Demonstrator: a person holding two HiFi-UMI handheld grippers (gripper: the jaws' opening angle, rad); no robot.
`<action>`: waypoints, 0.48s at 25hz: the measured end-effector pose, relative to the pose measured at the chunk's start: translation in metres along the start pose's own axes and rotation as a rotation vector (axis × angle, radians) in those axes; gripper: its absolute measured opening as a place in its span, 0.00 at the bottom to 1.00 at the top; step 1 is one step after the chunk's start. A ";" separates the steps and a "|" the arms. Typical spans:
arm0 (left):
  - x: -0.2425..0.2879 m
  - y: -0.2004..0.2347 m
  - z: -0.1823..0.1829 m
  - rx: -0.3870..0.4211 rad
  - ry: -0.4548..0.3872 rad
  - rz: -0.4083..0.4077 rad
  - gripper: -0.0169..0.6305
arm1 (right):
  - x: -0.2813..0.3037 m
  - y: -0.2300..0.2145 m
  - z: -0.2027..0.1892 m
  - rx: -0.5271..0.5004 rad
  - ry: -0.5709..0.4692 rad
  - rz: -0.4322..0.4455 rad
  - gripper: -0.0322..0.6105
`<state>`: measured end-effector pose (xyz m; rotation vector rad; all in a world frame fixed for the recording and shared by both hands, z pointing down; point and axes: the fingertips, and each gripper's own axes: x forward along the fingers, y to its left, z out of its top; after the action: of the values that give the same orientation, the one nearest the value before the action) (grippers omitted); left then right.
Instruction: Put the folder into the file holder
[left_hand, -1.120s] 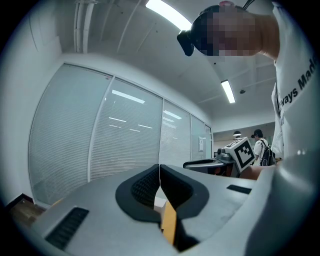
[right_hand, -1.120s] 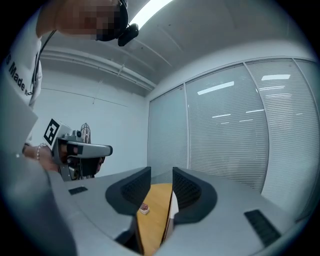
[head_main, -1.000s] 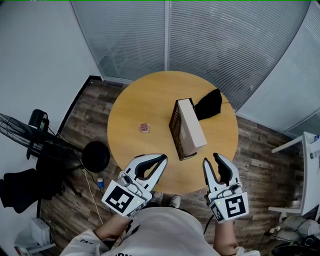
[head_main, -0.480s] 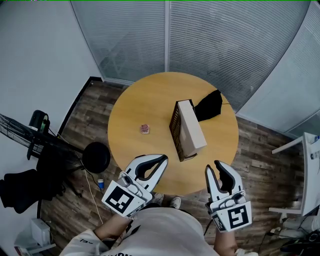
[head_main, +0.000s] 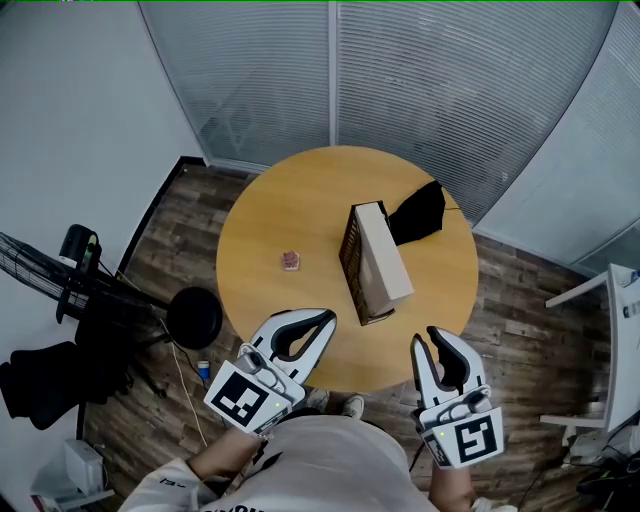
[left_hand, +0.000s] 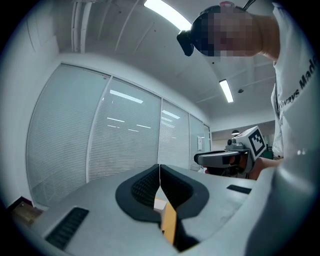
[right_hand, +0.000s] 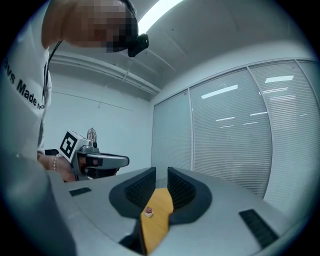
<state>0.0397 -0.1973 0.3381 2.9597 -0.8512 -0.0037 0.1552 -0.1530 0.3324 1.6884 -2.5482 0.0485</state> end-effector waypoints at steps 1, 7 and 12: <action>0.000 0.000 0.000 0.000 0.000 -0.001 0.07 | 0.000 0.000 0.000 0.000 0.000 0.000 0.19; 0.003 0.001 -0.001 0.002 0.005 -0.007 0.07 | 0.001 -0.003 0.001 -0.007 -0.003 -0.006 0.19; 0.003 -0.001 -0.001 0.002 0.008 -0.011 0.07 | 0.000 -0.004 -0.001 -0.012 0.006 -0.009 0.19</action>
<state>0.0434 -0.1980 0.3388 2.9644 -0.8349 0.0088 0.1588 -0.1549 0.3333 1.6923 -2.5310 0.0377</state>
